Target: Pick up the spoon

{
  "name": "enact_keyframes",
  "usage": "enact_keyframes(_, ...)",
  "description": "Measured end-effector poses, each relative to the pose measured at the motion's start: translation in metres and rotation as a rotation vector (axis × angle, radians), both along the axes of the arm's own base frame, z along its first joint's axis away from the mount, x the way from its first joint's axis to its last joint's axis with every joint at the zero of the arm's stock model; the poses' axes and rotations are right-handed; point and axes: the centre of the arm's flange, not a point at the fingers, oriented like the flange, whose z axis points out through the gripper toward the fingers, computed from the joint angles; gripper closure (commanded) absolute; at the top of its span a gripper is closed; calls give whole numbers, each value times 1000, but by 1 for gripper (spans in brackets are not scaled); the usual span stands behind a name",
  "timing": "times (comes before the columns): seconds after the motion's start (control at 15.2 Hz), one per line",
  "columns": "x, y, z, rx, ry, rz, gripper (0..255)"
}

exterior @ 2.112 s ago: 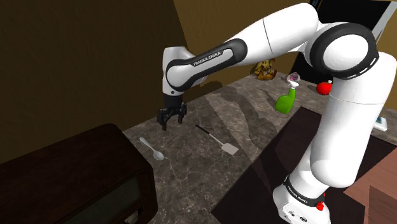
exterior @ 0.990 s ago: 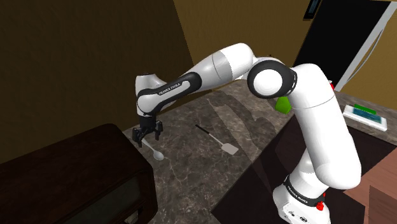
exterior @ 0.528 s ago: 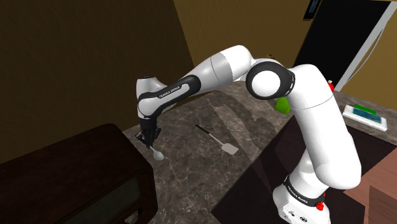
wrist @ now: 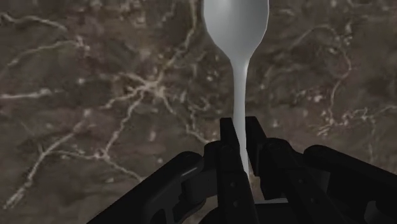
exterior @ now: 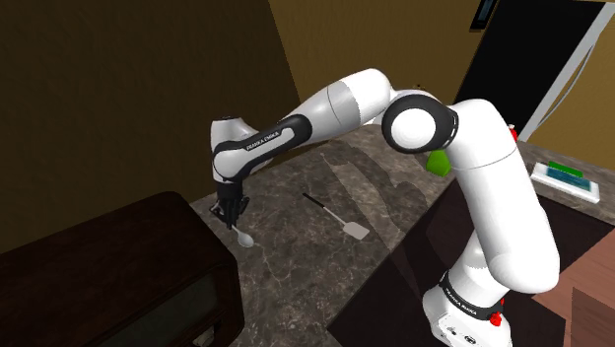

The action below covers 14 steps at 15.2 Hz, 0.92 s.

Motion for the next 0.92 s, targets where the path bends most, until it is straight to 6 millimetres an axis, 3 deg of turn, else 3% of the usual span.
enact_keyframes(0.92, 0, 1, 71, 0, 0, 0, 255)
